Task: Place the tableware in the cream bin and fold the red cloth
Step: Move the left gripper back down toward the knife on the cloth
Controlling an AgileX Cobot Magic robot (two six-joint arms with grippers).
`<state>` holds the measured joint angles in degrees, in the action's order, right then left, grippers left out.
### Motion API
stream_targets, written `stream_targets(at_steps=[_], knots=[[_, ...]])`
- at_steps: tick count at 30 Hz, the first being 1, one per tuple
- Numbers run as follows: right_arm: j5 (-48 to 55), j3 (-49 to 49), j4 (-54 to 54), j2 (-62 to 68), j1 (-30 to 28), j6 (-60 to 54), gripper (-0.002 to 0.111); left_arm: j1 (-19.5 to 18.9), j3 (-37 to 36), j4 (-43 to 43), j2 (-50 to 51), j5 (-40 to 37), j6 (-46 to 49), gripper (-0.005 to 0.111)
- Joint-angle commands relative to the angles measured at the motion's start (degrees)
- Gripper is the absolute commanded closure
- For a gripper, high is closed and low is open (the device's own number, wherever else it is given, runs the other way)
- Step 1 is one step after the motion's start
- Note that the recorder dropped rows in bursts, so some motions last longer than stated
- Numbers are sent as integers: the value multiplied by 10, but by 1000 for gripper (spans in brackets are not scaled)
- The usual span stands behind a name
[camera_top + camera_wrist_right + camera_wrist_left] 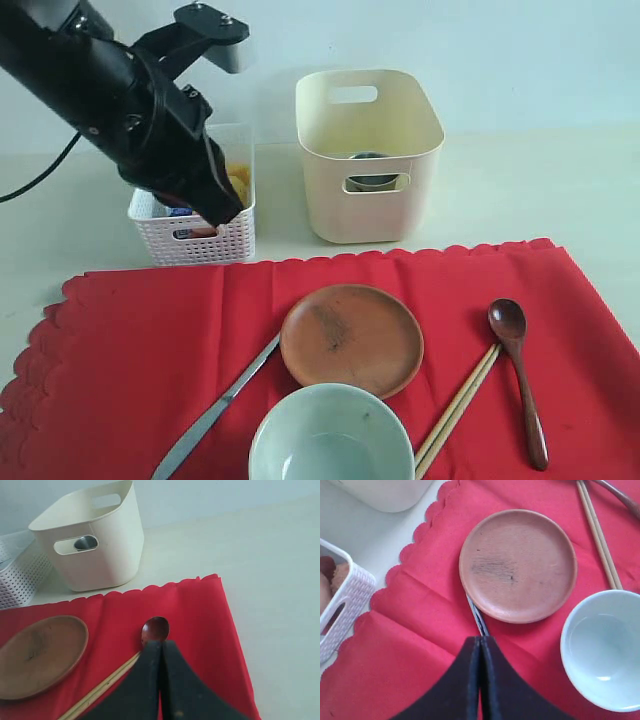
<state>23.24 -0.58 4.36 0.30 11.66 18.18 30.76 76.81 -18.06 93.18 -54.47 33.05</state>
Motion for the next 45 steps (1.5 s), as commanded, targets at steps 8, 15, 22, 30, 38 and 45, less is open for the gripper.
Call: stream_targets(at_steps=[8,15,22,30,38,45], knots=[[-7,2,5,-3,-3,1,108,1,-145,-11,-94,43,-8,107],[-7,2,5,-3,-3,1,108,1,-245,-18,-103,110,-8,107],[-7,2,5,-3,-3,1,108,1,-305,-25,-95,222,-8,107],[-7,2,5,-3,-3,1,108,1,-313,-61,-6,283,-2,88],[-7,2,5,-3,-3,1,108,16,-291,-83,26,300,30,61],[-7,2,5,-3,-3,1,108,43,-280,-63,67,324,31,61]])
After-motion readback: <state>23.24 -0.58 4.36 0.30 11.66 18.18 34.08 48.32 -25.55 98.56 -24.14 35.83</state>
